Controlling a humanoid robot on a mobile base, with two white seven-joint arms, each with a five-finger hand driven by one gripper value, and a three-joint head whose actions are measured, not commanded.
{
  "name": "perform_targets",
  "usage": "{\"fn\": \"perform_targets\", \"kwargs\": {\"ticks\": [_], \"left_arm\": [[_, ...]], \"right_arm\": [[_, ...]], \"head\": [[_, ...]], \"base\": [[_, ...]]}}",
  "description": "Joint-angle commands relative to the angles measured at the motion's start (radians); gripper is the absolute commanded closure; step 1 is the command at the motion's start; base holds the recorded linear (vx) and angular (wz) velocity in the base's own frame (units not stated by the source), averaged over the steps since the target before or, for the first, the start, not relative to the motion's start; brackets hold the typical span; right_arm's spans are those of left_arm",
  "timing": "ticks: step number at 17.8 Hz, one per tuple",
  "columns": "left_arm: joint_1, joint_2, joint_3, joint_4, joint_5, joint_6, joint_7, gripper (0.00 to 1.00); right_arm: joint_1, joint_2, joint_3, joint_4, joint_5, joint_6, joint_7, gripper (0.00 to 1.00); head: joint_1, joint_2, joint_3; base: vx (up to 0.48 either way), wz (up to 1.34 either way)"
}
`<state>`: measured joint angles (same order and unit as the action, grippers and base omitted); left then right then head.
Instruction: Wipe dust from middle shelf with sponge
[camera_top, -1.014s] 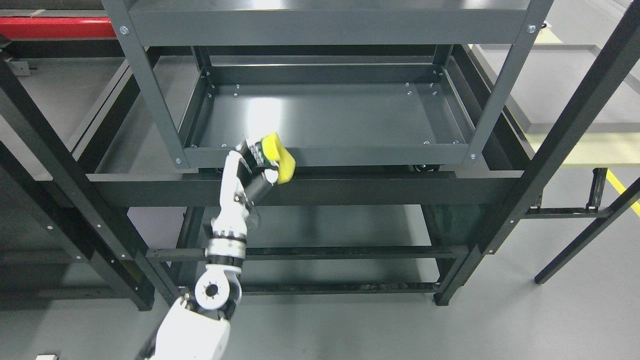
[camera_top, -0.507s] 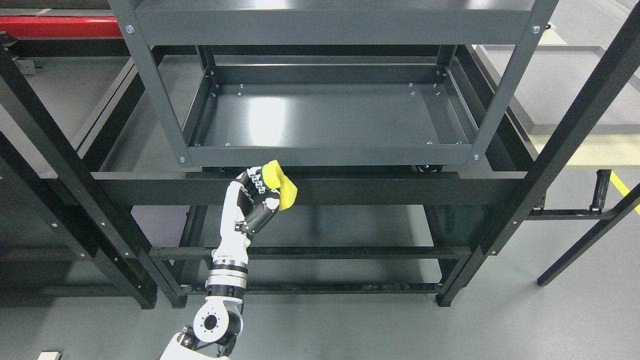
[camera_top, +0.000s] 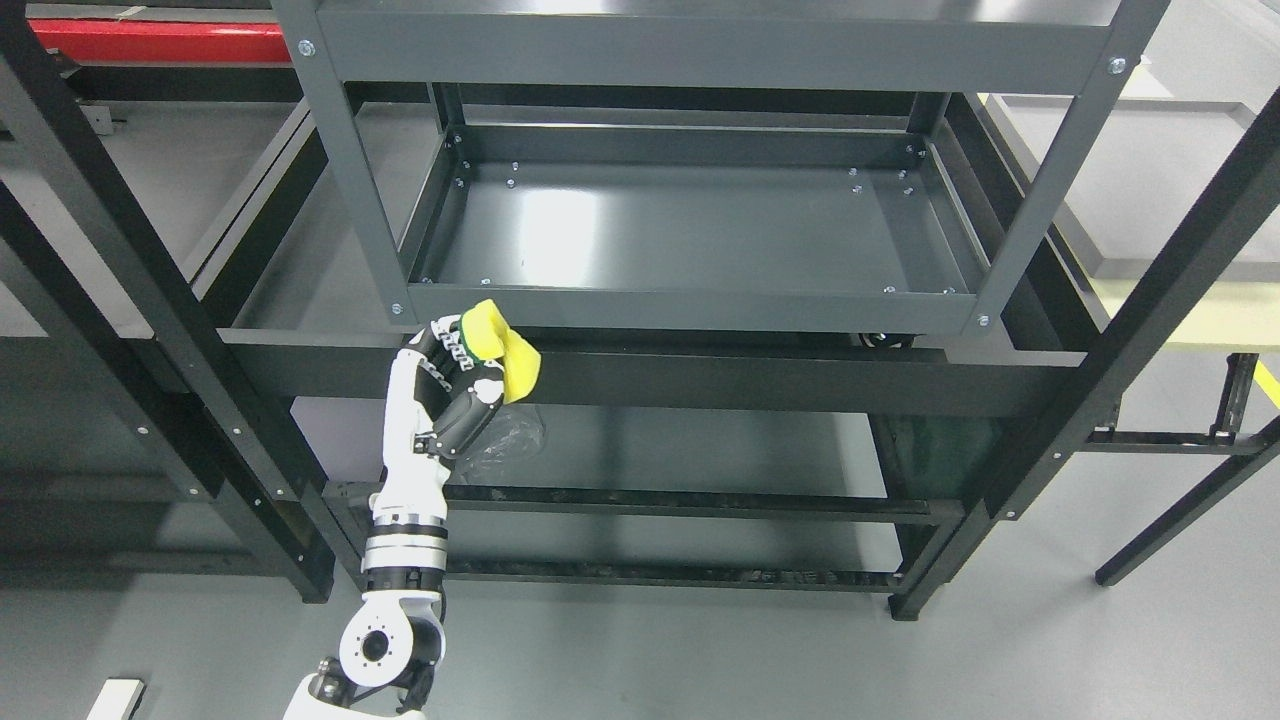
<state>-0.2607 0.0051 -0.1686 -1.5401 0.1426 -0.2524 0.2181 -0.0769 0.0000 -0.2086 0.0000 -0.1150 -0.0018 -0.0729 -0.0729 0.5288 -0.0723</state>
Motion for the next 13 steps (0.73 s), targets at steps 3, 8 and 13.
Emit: {"fn": "perform_targets", "kwargs": {"ticks": [3, 8, 13], "left_arm": [[0.055, 0.012, 0.064, -0.106, -0.006, 0.027, -0.002, 1.0], [0.146, 0.012, 0.072, -0.173, -0.006, 0.028, -0.003, 1.0], [0.146, 0.012, 0.072, -0.175, -0.006, 0.033, -0.003, 1.0]], "right_arm": [[0.0, -0.017, 0.0, -0.017, 0.0, 0.072, 0.001, 0.0], [0.0, -0.017, 0.0, -0.017, 0.0, 0.072, 0.001, 0.0], [0.0, -0.017, 0.0, -0.017, 0.0, 0.072, 0.001, 0.0]], "head": [[0.0, 0.0, 0.0], [0.0, 0.0, 0.0], [0.0, 0.0, 0.0]], "base": [[-0.002, -0.05], [-0.001, -0.04], [0.0, 0.0]]}}
